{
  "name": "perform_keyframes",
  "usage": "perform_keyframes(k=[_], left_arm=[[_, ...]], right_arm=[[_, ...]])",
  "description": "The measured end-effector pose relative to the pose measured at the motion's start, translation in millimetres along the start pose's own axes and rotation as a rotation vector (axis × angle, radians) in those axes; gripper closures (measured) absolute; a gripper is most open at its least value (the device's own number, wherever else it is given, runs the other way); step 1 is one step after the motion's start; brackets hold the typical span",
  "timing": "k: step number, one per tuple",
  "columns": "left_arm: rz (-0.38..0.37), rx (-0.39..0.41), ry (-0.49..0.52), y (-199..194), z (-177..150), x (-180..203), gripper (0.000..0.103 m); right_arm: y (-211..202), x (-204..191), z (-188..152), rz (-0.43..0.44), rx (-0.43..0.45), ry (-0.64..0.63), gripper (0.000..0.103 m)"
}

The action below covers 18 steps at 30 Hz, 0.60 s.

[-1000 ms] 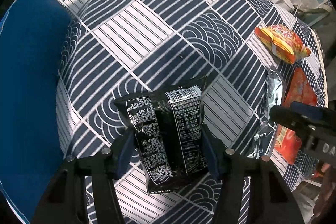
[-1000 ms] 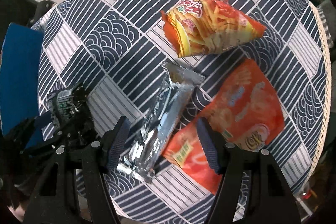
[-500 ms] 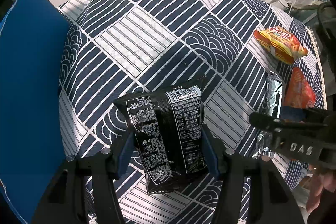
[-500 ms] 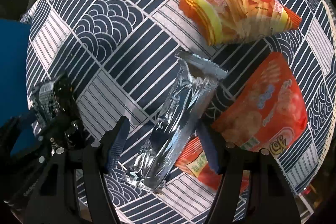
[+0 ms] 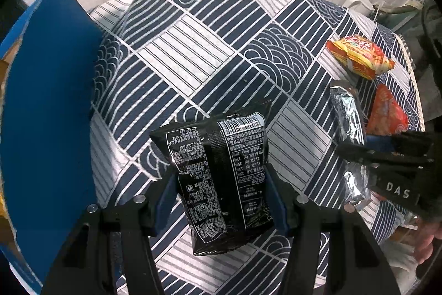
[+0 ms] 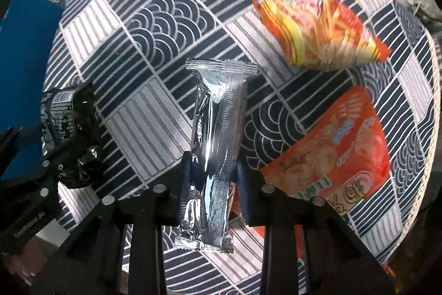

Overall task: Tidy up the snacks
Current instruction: 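Lift both held snacks and carry them over the cardboard box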

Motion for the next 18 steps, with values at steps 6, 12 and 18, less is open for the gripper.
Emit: perform_keyframes(k=[6, 12, 18], left_arm=[[-0.004, 0.039, 0.017, -25, 3, 5, 0.043], [-0.013, 0.082, 0.013, -50, 7, 7, 0.043], [-0.006, 0.133, 0.010, -83, 16, -1, 0.043]], right_arm=[[-24, -16, 10, -0.013, 0.047, -0.041, 0.075], [-43, -35, 19, -0.023, 0.086, -0.080, 0.075], [-82, -46, 22, -0.020, 0.128, -0.110, 0.075]])
Point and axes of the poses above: each gripper's, at about its wrist camera, not at the fingertips, and y roughly the way its jaws point, x to its right, z to its top, the point moved 10 cm from there along y, roughly the way its jaws point, and after that the axes turned 13 degrees about x, right-handed, at the moved point
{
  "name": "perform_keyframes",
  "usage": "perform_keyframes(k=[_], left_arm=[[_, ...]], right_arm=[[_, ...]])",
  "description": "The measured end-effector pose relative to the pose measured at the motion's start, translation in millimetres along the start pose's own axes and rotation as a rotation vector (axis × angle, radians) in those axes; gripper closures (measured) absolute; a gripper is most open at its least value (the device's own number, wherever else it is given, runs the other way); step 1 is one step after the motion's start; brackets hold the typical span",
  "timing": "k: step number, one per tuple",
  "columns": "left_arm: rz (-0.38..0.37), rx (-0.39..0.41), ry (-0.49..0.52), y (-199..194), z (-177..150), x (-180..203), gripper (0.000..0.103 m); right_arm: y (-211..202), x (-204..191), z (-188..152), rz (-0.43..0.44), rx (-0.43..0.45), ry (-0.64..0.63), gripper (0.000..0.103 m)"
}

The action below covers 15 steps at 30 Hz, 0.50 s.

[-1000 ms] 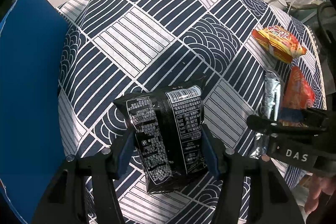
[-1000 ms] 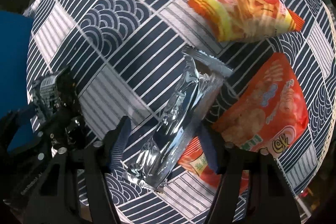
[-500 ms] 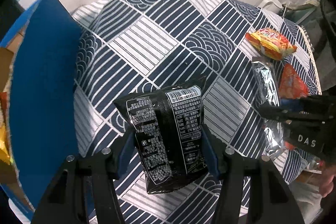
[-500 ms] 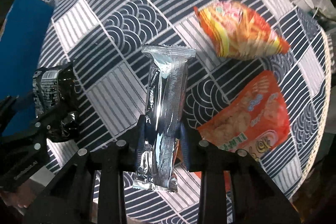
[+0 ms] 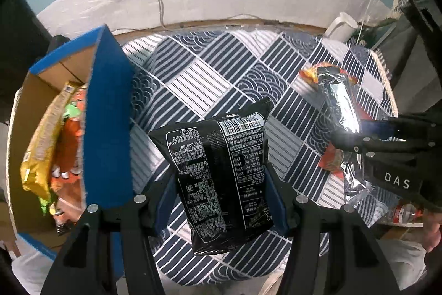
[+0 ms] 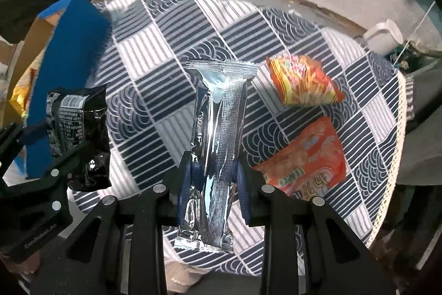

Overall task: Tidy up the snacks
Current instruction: 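Lift both held snacks and carry them over the cardboard box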

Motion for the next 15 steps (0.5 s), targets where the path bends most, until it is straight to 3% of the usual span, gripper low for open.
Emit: perform_keyframes(k=[11, 15], left_arm=[[-0.013, 0.080, -0.070, -56, 24, -38, 0.043], [0.014, 0.119, -0.090, -73, 31, -67, 0.043]], right_arm=[[-61, -37, 29, 0.079, 0.072, 0.023, 0.075], [-73, -56, 41, 0.114, 0.096, 0.020, 0.075]])
Point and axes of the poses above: each gripper's, at about its wrist camera, not at the fingertips, and y roughly the way its jaws point, x to its right, z to its top, the point moved 10 cm from there along y, roughly the way its jaws point, and after that the axes turned 13 degrees about x, right-handed, at the moved point
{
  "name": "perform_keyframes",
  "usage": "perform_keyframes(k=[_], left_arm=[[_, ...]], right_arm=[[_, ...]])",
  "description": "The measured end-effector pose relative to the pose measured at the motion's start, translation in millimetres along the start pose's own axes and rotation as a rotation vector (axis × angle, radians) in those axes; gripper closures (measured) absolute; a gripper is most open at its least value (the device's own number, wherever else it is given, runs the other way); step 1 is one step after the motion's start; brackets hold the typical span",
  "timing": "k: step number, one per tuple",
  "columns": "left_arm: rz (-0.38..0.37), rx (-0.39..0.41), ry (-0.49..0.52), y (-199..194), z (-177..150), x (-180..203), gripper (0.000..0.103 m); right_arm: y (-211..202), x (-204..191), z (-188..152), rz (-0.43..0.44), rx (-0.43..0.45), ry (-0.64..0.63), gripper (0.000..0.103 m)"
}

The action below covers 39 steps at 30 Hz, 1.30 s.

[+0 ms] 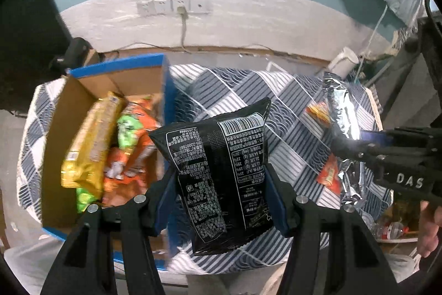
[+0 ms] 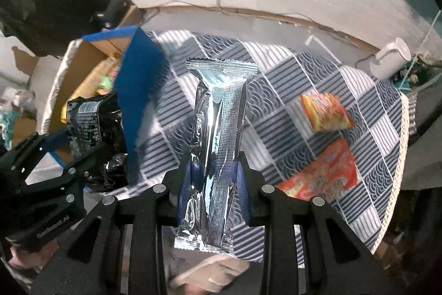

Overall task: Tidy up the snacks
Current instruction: 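Lift both held snacks and carry them over the cardboard box, then open the left gripper to drop the black bag into the box while the right drops the foil bar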

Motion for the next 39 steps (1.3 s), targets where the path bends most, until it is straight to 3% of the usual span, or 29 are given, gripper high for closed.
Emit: perform_keyframes(k=[10, 21, 30, 39], left_arm=[[0.055, 0.018, -0.093, -12, 10, -78, 0.043], [0.142, 0.004, -0.178, -15, -6, -161, 0.043], [0.167, -0.040, -0.225, -5, -21, -191, 0.043], [0.187, -0.075, -0.241, 4, -36, -207, 0.043]], right_arm=[[7, -62, 28, 0.054, 0.007, -0.062, 0.075], [37, -138, 41, 0.127, -0.037, -0.124, 0.075], [76, -192, 23, 0.167, -0.119, -0.181, 0.075], [90, -211, 21, 0.189, -0.148, -0.188, 0.073]])
Point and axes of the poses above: each gripper's, at about its wrist camera, not at the fingertips, and y roughly the way its jaws point, x to its right, z to its top, the point moved 10 cm from there along y, roughly the way its jaws point, and after that the axes turned 13 degrees about x, right-handed, at the moved point
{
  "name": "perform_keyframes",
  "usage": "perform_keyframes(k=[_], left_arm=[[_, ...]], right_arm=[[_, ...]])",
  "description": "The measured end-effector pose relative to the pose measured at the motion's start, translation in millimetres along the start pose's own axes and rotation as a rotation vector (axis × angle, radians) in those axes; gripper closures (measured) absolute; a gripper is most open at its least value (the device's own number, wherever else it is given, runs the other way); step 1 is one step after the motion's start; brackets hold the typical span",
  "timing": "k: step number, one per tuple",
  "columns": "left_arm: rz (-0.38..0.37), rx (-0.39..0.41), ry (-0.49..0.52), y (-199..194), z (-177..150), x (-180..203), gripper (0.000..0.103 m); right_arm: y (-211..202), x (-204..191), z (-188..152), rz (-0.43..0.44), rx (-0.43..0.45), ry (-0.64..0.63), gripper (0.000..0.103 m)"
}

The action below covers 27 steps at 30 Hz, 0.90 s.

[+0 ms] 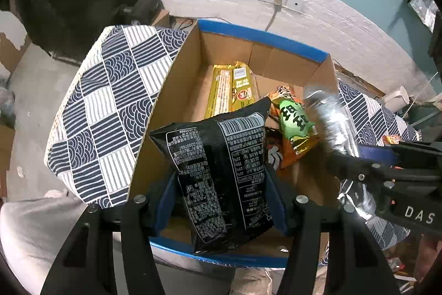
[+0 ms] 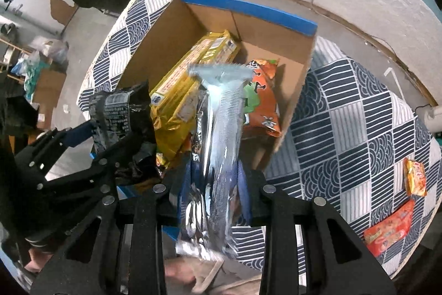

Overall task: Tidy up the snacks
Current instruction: 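Open the left gripper to drop the black bag into the box while the right drops the foil bar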

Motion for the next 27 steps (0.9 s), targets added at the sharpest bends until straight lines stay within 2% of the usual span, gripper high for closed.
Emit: perform_keyframes(k=[4, 7, 8, 10, 11, 17, 19, 21, 27], left_arm=[[-0.003, -0.016, -0.020, 0, -2, -1, 0.038], [0.008, -0.030, -0.023, 1, -2, -3, 0.028], [0.008, -0.021, -0.023, 0, -1, -3, 0.027], [0.011, -0.010, -0.025, -3, 1, -2, 0.024], [0.010, -0.009, -0.026, -4, 1, -1, 0.024], [-0.019, 0.006, -0.035, -13, 4, 11, 0.024], [-0.027, 0.012, -0.027, -16, 5, 17, 0.024], [-0.034, 0.017, -0.016, -18, 6, 24, 0.024], [-0.064, 0.018, 0.004, -21, 3, 47, 0.024]], right_arm=[[4, 1, 0, 0.001, -0.006, 0.008, 0.072], [4, 4, -1, -0.007, -0.008, 0.015, 0.072], [3, 6, -1, -0.013, -0.005, 0.017, 0.072], [0, 10, 0, -0.023, 0.004, 0.018, 0.064], [-2, 12, 0, -0.030, 0.011, 0.019, 0.062], [-11, 25, 1, -0.060, 0.029, 0.023, 0.062], [-15, 30, 1, -0.069, 0.038, 0.026, 0.059], [-20, 35, 0, -0.075, 0.050, 0.036, 0.051], [-31, 52, -8, -0.092, 0.062, 0.051, 0.050]])
Point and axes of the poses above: each gripper's, at about its wrist camera, not at the fingertips, and y roughly the way its jaws point, x to its right, z to its top, the point moved 10 cm from there along y, roughly the way its jaws point, and after that the axes turned 13 degrees about x, right-handed, at the moved point
